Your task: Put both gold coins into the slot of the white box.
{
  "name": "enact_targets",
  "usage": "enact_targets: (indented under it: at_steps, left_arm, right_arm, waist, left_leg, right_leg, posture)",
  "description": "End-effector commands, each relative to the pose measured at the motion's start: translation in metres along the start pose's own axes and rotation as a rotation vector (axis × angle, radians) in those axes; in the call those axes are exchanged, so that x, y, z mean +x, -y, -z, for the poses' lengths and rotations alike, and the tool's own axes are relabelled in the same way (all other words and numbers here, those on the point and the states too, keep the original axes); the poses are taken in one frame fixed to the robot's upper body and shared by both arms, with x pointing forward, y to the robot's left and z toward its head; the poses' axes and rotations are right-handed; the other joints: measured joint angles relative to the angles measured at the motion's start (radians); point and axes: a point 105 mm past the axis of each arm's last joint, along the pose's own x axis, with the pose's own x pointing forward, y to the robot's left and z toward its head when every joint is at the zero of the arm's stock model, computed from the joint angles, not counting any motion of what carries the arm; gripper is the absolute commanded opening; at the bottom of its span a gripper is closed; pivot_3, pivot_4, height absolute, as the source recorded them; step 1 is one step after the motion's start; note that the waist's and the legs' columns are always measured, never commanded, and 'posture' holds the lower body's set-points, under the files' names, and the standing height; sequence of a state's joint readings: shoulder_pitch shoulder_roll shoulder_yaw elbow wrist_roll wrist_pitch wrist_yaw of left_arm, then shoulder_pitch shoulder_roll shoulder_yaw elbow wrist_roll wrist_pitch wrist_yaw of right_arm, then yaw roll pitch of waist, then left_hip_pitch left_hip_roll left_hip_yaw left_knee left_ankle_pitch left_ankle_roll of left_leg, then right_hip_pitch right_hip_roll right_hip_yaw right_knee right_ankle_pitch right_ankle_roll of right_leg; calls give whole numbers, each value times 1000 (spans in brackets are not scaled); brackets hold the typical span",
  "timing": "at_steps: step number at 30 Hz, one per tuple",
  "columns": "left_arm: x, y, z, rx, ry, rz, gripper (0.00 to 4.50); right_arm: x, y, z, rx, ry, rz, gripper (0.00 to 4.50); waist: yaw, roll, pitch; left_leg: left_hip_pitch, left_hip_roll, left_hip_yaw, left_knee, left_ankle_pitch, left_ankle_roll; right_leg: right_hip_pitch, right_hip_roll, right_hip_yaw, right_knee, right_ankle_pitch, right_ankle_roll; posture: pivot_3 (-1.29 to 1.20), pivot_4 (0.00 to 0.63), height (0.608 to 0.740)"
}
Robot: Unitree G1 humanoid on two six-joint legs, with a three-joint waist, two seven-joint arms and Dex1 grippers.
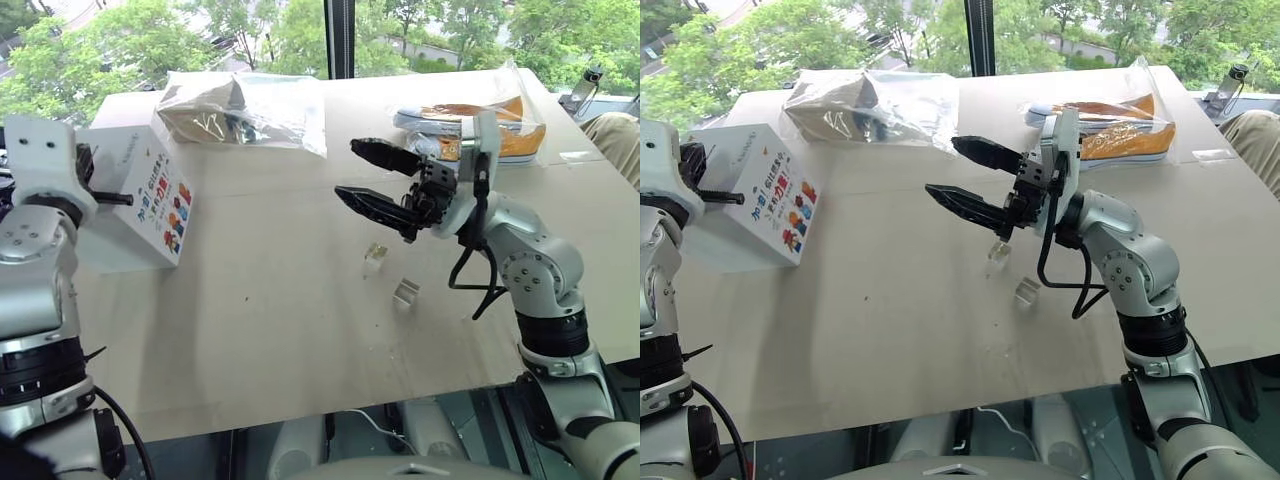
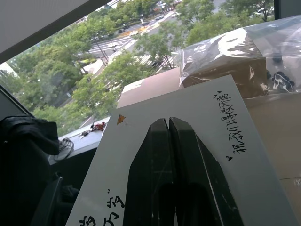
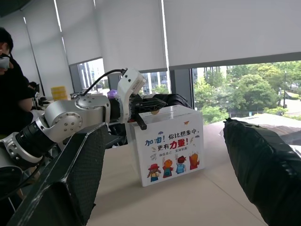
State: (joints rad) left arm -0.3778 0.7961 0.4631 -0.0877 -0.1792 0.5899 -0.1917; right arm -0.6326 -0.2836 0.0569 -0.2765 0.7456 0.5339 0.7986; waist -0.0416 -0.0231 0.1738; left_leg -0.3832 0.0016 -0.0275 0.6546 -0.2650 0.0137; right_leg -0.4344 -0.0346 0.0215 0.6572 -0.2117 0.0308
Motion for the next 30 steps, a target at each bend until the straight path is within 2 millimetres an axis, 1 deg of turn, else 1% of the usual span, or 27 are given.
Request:
enact_targets:
  at_steps: [1, 4, 10, 13, 18, 23, 30]
  left_arm:
    - [-3, -16, 3, -83, -12, -61, 0]
    - [-4, -19, -2, -166, 14, -75, 0]
    - [-5, -22, 3, -179, -11, -84, 0]
    - [-5, -20, 9, -166, -40, -67, 0]
    - [-2, -8, 15, -190, -66, -3, 0]
    - [-2, -8, 24, -211, -112, -2, 0]
    - [1, -9, 29, -258, -142, -9, 0]
  right_arm:
    - [2, -6, -11, -41, 32, -27, 4169]
    - [2, -6, -10, -40, 30, -30, 4169]
    - [2, -6, -9, -41, 27, -33, 4169]
    - [2, -6, -9, -45, 28, -31, 4169]
    - [2, -5, -9, -55, 23, -28, 4169]
    - [2, -5, -8, -61, 24, -22, 4169]
    - [1, -4, -8, -64, 25, -16, 4169]
  waist:
    - [-1, 0, 0]
    - [1, 0, 0]
    - [2, -1, 0]
    - [1, -1, 0]
    - [2, -1, 0]
    - [3, 0, 0]
    - [3, 0, -1]
  left_leg:
    - [0, 0, 0, 0, 0, 0]
    - [1, 0, 0, 0, 0, 0]
    - [0, 0, 0, 2, 0, 0]
    - [0, 0, -1, 2, 0, 0]
    - [0, 0, -1, 2, 0, 0]
    - [1, 0, 0, 2, 0, 0]
    - [1, 0, 0, 2, 0, 0]
  right_leg:
    - [0, 0, 0, 1, 0, 0]
    - [0, 0, 0, 2, 0, 0]
    - [0, 0, 0, 1, 0, 0]
    - [0, 0, 0, 2, 0, 0]
    - [0, 0, 0, 2, 0, 0]
    - [1, 0, 0, 2, 0, 0]
    - [1, 0, 0, 3, 0, 0]
  posture:
    - [0, 150, 740]
    - [0, 150, 740]
    - [0, 150, 740]
    - [0, 150, 740]
    - [0, 150, 740]
    - [0, 150, 740]
    - [0, 150, 740]
